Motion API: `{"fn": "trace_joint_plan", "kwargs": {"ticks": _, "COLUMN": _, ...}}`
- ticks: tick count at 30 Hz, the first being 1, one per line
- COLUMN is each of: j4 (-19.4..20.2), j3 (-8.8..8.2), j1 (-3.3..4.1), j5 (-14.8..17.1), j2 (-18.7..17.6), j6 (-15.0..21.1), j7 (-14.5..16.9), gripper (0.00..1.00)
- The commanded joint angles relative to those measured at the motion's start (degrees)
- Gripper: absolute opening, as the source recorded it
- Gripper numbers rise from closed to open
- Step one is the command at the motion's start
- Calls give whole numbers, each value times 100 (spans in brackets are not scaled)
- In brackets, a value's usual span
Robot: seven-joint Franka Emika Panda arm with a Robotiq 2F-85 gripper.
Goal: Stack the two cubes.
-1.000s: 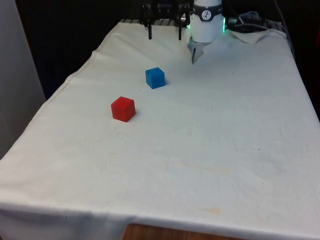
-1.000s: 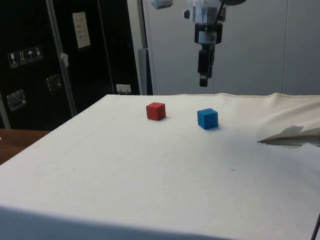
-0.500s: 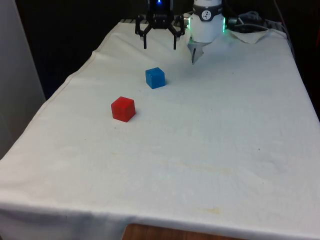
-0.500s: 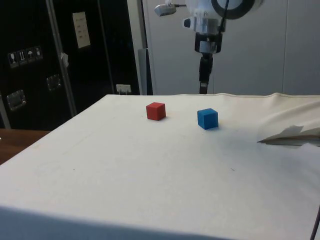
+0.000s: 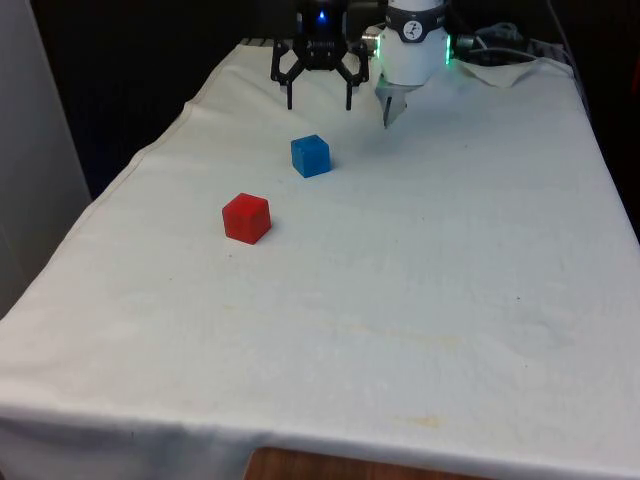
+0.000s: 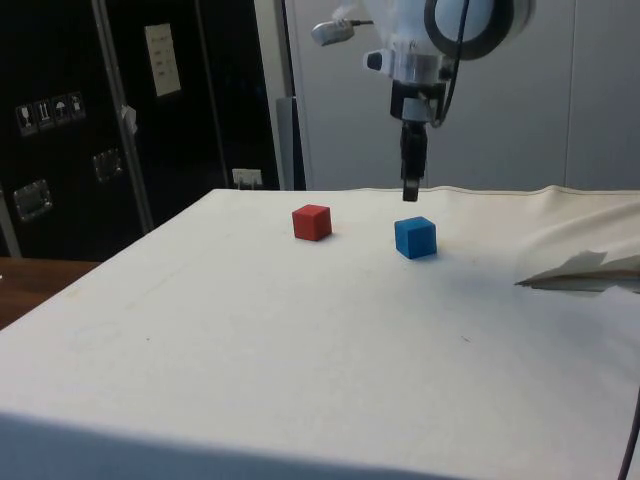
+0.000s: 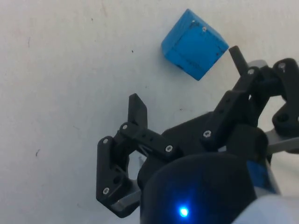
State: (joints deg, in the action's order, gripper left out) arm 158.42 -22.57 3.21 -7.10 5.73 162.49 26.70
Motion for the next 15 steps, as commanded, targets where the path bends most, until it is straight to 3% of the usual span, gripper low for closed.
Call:
{"fn": "trace_joint_plan", "kwargs": {"ticks": 1, "j4": 69, "j3": -11, "j1": 74, "j5": 160, "j2": 11, "j6": 120, "j7": 189, "gripper": 100}}
{"fn": "trace_joint_plan", "kwargs": {"ticks": 6, "j4": 86, "j3": 6, "j1": 80, "j5": 166, "j2": -149, "j6": 286, "j7": 418, "gripper": 100}}
{"fn": "trace_joint_plan", "kwargs": {"ticks": 7, "j4": 17, "j3": 6, "j1": 6, "j5": 0, "j2": -195, "j6": 201, "j7": 269, "gripper": 100}}
{"fn": "trace_joint_plan", "kwargs": {"ticks": 8, "j4": 92, "j3": 11, "j1": 74, "j5": 166, "j2": -178, "j6": 315, "j7": 453, "gripper": 100}}
{"fn": "trace_joint_plan", "kwargs": {"ticks": 15, "j4": 109, "j3": 46, "j1": 63, "j5": 160, "j2": -401, "j6": 539, "j7": 745, "gripper": 100}}
